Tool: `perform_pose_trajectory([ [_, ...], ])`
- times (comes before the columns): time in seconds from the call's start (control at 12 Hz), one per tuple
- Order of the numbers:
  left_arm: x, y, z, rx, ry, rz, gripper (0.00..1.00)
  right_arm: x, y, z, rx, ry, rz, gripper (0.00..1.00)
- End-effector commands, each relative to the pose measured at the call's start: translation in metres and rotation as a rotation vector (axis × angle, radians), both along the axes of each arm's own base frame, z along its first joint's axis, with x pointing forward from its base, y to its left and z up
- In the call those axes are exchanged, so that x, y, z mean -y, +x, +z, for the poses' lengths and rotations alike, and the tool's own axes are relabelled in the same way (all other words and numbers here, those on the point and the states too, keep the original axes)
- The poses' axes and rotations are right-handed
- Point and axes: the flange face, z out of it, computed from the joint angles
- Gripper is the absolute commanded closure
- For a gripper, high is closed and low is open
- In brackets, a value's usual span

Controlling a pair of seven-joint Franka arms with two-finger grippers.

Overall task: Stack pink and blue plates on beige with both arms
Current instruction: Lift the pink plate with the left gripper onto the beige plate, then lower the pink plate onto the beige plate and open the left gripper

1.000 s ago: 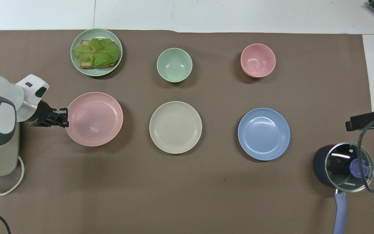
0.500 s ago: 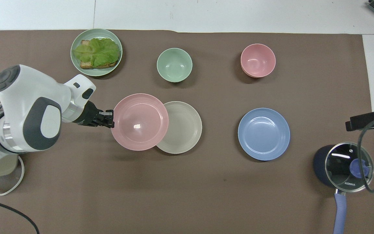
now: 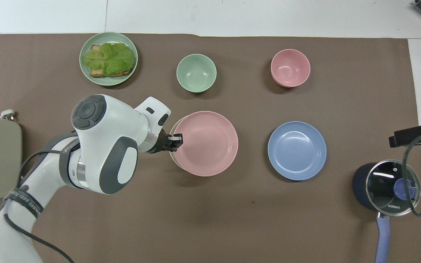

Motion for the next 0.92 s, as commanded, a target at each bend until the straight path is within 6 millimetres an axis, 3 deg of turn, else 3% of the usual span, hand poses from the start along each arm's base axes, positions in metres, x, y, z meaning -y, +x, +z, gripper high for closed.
perform_pose_trajectory([
  [0.0, -0.012, 0.002, -0.021, 0.052, -0.008, 0.036, 1.0, 0.002, 0.002, 0.002, 0.012, 0.018, 0.005, 0.0],
  [0.17, -0.019, 0.008, -0.033, 0.045, 0.0, 0.042, 1.0, 0.002, 0.002, 0.002, 0.012, 0.018, 0.005, 0.0],
  [0.5, -0.037, 0.016, -0.035, 0.05, 0.004, 0.041, 1.0, 0.002, 0.002, 0.003, 0.013, 0.018, 0.005, 0.0],
  [0.58, -0.038, 0.017, -0.035, 0.051, 0.006, 0.04, 0.45, 0.002, 0.002, 0.002, 0.012, 0.018, 0.005, 0.0],
  [0.67, -0.039, 0.017, -0.035, 0.052, 0.009, 0.04, 0.0, 0.002, 0.002, 0.002, 0.012, 0.018, 0.005, 0.0],
  [0.83, -0.043, 0.019, -0.035, 0.051, 0.009, 0.046, 0.0, 0.002, 0.002, 0.002, 0.012, 0.018, 0.005, 0.0],
])
